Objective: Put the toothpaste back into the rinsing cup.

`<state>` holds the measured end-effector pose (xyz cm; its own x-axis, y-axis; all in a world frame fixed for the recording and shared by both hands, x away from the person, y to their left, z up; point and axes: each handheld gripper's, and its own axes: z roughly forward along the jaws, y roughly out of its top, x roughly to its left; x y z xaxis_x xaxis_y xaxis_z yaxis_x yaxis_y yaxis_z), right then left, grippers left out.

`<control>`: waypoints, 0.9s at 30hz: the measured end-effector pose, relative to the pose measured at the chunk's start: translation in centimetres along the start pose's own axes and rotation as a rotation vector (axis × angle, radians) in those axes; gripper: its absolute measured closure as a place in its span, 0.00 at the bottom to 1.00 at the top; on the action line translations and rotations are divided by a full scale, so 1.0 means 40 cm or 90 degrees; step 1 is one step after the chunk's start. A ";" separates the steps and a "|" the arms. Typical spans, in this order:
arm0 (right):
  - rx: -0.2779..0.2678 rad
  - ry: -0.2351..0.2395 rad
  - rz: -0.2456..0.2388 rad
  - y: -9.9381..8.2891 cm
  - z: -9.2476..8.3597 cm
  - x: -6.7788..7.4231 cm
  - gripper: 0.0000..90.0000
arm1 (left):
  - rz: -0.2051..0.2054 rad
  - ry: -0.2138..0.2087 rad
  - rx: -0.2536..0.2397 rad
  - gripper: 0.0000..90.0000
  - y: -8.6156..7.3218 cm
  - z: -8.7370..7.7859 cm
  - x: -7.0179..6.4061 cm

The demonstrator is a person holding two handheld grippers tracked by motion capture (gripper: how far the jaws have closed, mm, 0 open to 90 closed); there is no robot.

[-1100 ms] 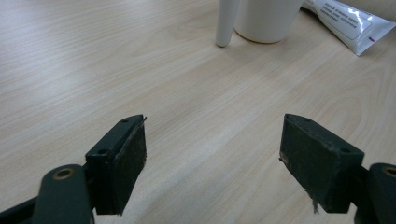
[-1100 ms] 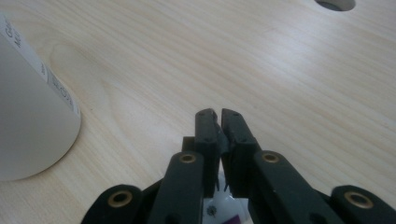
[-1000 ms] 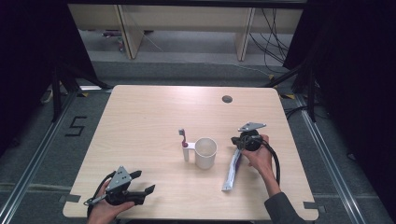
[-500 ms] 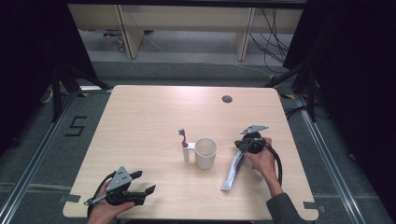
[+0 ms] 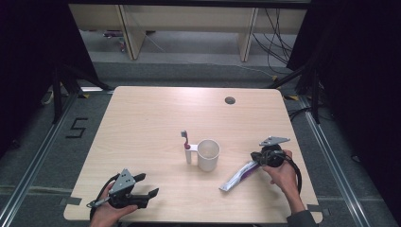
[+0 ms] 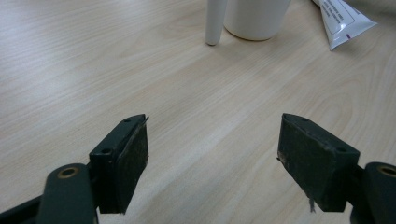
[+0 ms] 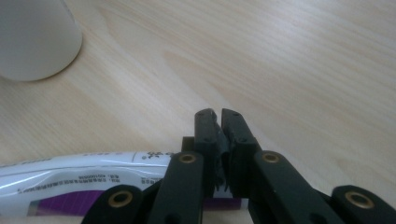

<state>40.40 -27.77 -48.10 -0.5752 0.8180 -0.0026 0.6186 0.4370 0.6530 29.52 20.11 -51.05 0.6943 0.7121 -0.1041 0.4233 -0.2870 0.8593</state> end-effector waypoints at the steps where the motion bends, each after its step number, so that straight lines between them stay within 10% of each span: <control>1: -0.005 -0.001 0.004 -0.003 0.000 0.000 0.95 | 0.001 -0.001 0.001 0.27 0.000 0.000 -0.001; 19: 0.024 0.007 0.040 -0.093 -0.091 0.041 0.88 | 0.007 -0.010 0.005 0.27 0.000 -0.004 -0.005; 27: 0.018 0.025 -0.054 -0.090 -0.126 0.053 0.65 | 0.002 -0.013 -0.001 0.27 0.001 0.000 -0.004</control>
<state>34.26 -29.47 -46.64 -0.6463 0.7627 -0.0260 0.5820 0.5146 0.6296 29.44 20.00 -50.98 0.7076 0.6978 -0.1113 0.4200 -0.2886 0.8604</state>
